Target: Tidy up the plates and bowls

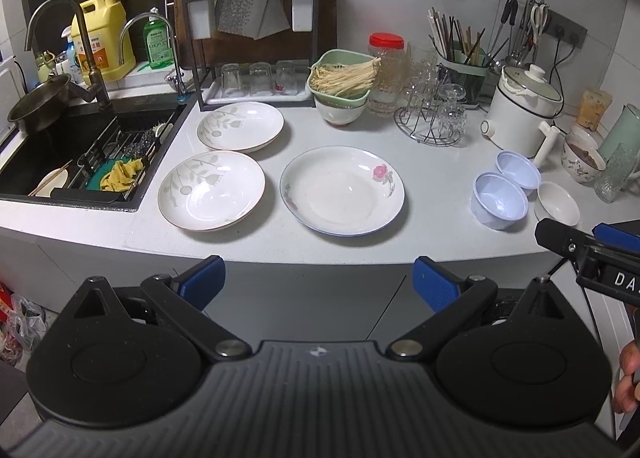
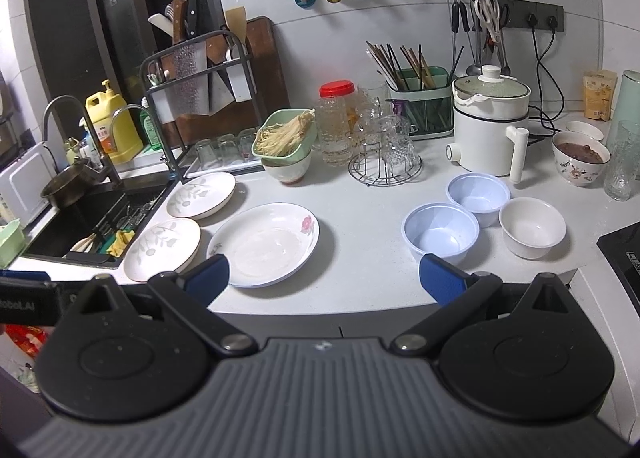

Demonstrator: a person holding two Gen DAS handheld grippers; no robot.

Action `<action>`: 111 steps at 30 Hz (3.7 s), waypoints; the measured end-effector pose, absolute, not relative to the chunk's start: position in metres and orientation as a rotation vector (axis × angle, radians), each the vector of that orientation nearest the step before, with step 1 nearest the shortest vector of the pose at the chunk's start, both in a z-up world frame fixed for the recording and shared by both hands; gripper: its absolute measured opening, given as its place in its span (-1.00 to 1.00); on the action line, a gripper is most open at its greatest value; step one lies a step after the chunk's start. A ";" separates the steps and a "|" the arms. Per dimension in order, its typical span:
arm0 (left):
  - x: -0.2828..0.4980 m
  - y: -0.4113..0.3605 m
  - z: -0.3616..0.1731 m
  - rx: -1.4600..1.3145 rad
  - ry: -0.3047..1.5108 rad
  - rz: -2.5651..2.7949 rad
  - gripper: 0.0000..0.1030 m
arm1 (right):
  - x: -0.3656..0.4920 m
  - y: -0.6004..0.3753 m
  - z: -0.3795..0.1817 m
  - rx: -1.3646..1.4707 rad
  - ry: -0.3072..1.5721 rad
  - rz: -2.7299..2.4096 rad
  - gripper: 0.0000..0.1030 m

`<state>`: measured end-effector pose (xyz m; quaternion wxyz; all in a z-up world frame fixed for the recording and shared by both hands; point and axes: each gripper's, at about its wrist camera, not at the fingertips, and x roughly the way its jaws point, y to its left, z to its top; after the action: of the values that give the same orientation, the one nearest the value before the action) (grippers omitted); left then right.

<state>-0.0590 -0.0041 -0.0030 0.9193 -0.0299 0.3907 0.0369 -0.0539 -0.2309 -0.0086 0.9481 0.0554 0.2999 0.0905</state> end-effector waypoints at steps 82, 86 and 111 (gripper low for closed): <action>0.230 0.325 -0.183 -0.088 1.017 -0.176 0.50 | 0.151 0.062 -0.139 0.113 1.003 0.067 -0.08; 0.237 0.326 -0.189 -0.090 1.002 -0.219 0.24 | 0.158 0.065 -0.148 0.118 1.017 0.040 -0.20; 0.264 0.331 -0.213 -0.261 1.015 -0.340 -0.03 | 0.187 0.050 -0.175 0.257 0.981 0.088 -0.70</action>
<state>0.2637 0.3309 -0.2133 0.8520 -0.1240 0.4824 -0.1615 0.1868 0.0496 -0.1747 0.8731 0.1230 0.4698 0.0422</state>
